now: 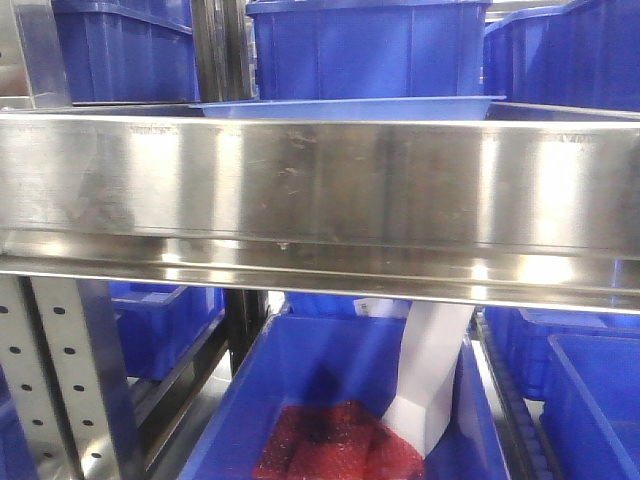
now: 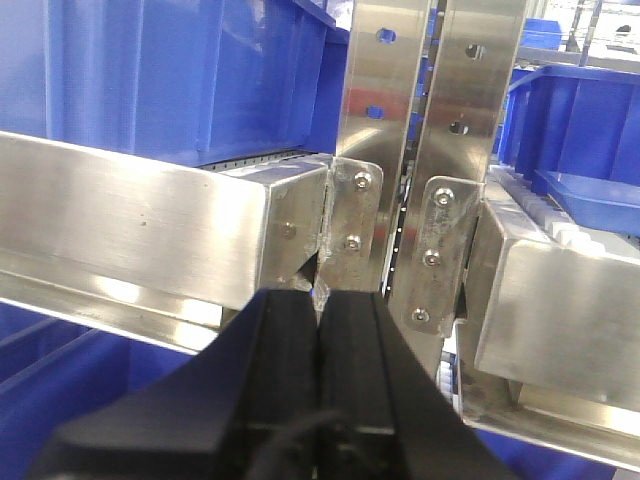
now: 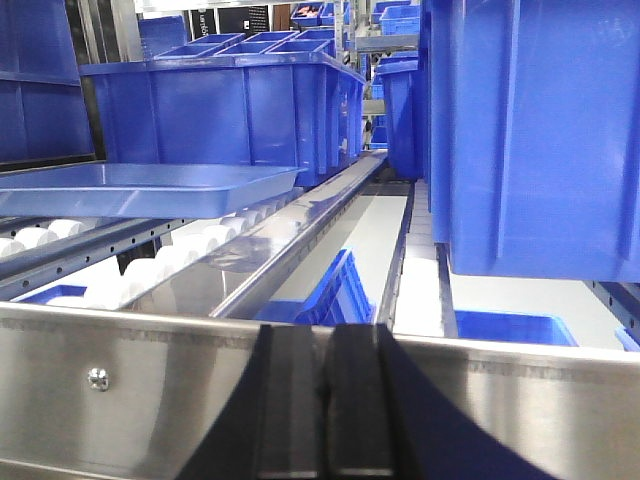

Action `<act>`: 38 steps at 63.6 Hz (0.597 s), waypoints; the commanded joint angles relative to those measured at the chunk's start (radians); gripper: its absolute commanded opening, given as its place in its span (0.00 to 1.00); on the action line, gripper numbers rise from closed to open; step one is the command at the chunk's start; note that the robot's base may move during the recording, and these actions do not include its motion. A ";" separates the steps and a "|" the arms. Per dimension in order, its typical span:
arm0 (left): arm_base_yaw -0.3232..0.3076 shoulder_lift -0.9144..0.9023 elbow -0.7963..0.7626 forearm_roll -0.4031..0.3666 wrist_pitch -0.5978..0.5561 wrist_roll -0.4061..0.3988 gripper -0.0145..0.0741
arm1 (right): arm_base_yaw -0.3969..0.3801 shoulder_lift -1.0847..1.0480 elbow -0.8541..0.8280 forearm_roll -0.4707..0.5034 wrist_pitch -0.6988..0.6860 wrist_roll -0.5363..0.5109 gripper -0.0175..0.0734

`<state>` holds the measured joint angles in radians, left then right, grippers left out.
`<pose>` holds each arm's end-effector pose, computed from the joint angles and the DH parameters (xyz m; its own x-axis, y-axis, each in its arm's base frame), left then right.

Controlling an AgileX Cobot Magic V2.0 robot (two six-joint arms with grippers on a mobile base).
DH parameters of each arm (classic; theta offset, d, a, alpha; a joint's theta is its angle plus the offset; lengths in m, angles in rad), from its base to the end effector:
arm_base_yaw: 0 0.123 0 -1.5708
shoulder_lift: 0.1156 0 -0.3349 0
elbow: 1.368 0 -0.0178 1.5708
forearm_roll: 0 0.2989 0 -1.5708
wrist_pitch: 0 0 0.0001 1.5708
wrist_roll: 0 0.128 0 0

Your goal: Grab blue tray and place on right shelf

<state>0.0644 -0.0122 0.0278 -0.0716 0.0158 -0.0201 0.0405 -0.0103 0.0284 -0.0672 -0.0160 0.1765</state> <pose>0.0914 0.0057 0.2037 0.0612 -0.0878 -0.9943 -0.0579 0.9941 -0.0914 0.0914 0.0038 0.2074 0.0798 0.1124 -0.9904 -0.0506 0.9928 0.1086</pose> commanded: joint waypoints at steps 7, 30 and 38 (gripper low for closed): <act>0.003 -0.012 0.030 0.002 -0.098 0.003 0.11 | -0.004 -0.020 -0.023 0.003 -0.096 -0.007 0.25; 0.003 -0.012 0.030 0.002 -0.098 0.003 0.11 | -0.004 -0.020 -0.023 0.003 -0.096 -0.007 0.25; 0.003 -0.012 0.030 0.002 -0.098 0.003 0.11 | -0.004 -0.020 -0.023 0.003 -0.096 -0.007 0.25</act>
<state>0.0644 -0.0122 0.0278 -0.0716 0.0158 -0.0201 0.0405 -0.0103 0.0284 -0.0672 -0.0160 0.1765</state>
